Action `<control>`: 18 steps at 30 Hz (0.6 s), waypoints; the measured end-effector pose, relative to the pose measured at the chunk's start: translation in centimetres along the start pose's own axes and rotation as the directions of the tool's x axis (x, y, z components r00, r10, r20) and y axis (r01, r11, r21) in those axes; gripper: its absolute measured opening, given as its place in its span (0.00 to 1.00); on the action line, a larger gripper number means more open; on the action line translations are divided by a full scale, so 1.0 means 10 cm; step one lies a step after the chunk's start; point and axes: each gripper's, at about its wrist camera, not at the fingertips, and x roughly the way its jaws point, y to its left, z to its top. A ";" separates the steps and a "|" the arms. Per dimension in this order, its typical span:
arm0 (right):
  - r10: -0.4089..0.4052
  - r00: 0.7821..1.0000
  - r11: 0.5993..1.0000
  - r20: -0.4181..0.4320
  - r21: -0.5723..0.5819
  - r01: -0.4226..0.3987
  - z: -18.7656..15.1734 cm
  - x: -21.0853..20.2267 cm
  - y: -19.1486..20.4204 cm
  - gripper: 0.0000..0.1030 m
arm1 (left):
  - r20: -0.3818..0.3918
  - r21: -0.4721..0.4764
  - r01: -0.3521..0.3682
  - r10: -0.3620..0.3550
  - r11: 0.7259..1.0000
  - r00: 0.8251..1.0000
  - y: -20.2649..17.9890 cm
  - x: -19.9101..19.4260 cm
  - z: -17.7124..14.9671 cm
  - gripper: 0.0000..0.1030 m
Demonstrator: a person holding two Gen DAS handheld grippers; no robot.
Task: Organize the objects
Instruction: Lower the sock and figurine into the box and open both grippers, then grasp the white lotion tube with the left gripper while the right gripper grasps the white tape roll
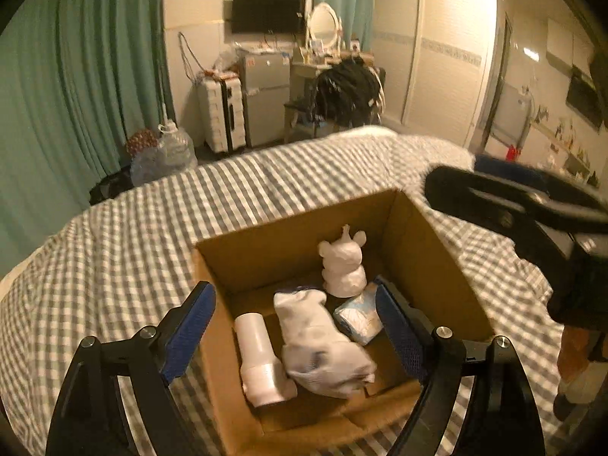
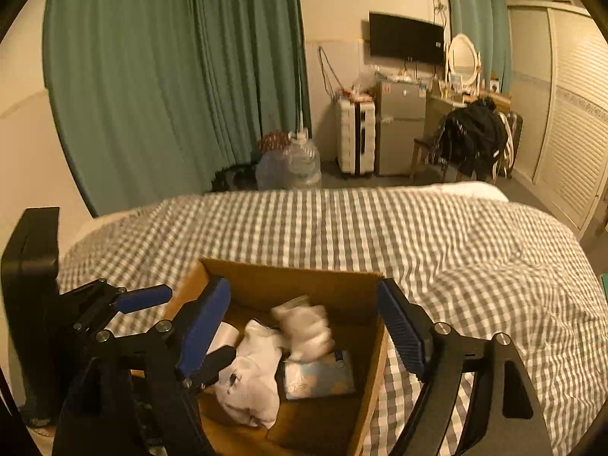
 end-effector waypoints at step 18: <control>-0.042 0.985 0.992 0.170 -0.106 0.061 -0.15 -1.75 0.59 0.88 | 0.224 -0.046 -0.113 0.120 0.993 0.967 -0.12 -1.89 -0.28 0.98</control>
